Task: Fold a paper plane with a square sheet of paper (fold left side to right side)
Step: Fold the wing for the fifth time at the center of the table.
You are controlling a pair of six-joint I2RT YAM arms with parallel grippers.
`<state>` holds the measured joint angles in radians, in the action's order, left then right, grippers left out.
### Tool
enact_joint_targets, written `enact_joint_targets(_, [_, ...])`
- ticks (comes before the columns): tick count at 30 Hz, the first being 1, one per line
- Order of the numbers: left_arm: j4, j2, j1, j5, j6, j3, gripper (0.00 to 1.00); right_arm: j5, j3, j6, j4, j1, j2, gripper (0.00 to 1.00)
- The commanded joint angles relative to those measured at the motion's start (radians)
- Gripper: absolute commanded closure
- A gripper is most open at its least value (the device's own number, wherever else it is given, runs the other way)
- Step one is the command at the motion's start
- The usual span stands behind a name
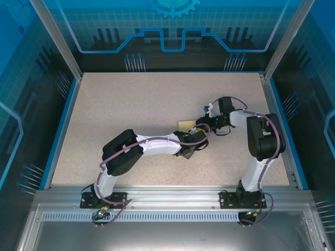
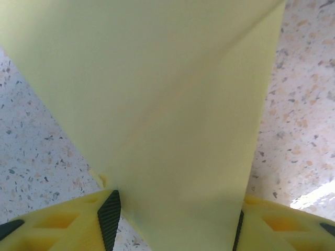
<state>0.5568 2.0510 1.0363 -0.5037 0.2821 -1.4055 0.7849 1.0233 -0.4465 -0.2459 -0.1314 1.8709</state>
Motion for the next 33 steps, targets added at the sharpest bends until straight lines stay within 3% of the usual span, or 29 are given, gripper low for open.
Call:
enact_joint_targets(1, [0.042, -0.029, 0.022, -0.017, -0.002, -0.029, 0.37, 0.003, 0.024, 0.006, -0.033, -0.015, 0.021, 0.91])
enact_joint_targets(8, [0.081, -0.004, 0.047, -0.067, -0.012, -0.074, 0.35, -0.001, 0.027, 0.005, -0.041, -0.014, 0.019, 0.94])
enact_joint_targets(21, [0.103, 0.065, 0.045, -0.078, -0.001, -0.105, 0.56, -0.001, 0.027, 0.008, -0.049, -0.021, 0.025, 0.94])
enact_joint_targets(33, [0.100, 0.075, 0.027, -0.061, 0.020, -0.099, 0.63, -0.001, 0.035, 0.014, -0.059, -0.022, 0.028, 0.93])
